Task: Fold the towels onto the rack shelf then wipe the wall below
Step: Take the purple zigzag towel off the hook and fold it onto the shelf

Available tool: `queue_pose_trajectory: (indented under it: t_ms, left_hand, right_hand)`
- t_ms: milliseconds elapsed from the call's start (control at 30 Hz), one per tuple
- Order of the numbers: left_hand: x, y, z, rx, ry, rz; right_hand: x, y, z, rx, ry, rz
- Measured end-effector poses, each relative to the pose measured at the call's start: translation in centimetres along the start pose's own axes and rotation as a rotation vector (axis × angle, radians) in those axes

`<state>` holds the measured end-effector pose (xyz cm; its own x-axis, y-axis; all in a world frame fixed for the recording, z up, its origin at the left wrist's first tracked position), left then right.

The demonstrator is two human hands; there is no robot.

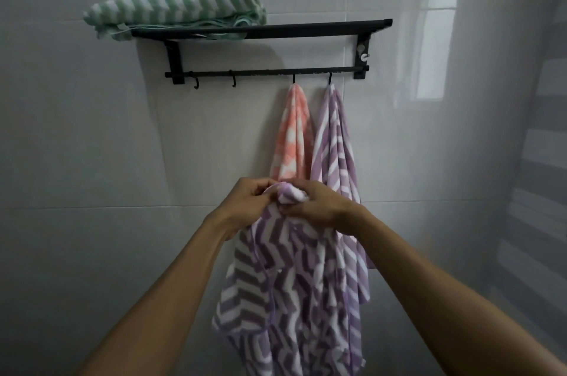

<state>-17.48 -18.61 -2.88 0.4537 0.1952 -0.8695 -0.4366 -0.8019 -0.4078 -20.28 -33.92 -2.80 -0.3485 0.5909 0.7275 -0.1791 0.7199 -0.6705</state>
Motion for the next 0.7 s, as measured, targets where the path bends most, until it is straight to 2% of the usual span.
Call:
queue_pose_trajectory:
  t_ms: [67, 167, 267, 300, 500, 700]
  left_hand:
    - [-0.2, 0.2, -0.1, -0.013, 0.019, -0.021]
    - [1.7, -0.6, 0.1, -0.032, -0.050, -0.099]
    - [4.1, -1.9, 0.5, -0.089, -0.182, -0.386]
    - [5.1, -2.6, 0.8, -0.124, -0.231, -0.410]
    - [8.4, -5.1, 3.0, -0.226, -0.327, -0.239]
    - [8.4, -6.1, 3.4, -0.525, -0.366, 0.127]
  right_hand:
    - [0.1, 0.1, -0.3, -0.066, 0.021, 0.106]
    - [-0.5, -0.9, -0.4, -0.198, 0.054, 0.143]
    - [-1.8, -2.5, -0.3, -0.347, 0.113, 0.050]
    - [-2.2, -3.1, 0.0, -0.391, 0.138, -0.001]
    - [-4.4, -6.4, 0.8, -0.529, 0.224, -0.192]
    - [-5.9, -6.4, 1.6, -0.559, 0.348, -0.292]
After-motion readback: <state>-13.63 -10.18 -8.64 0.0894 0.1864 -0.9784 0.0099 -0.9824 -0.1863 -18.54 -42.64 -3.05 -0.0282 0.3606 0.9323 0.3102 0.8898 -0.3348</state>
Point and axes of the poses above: each hand's wrist, its own z-axis away from the middle knuckle, its own y-axis out of the palm, x = y × z, the point moved 5 cm from there along -z, towards the middle knuckle, and after that the axes turned 13 degrees about x, right-handed, at the moved point
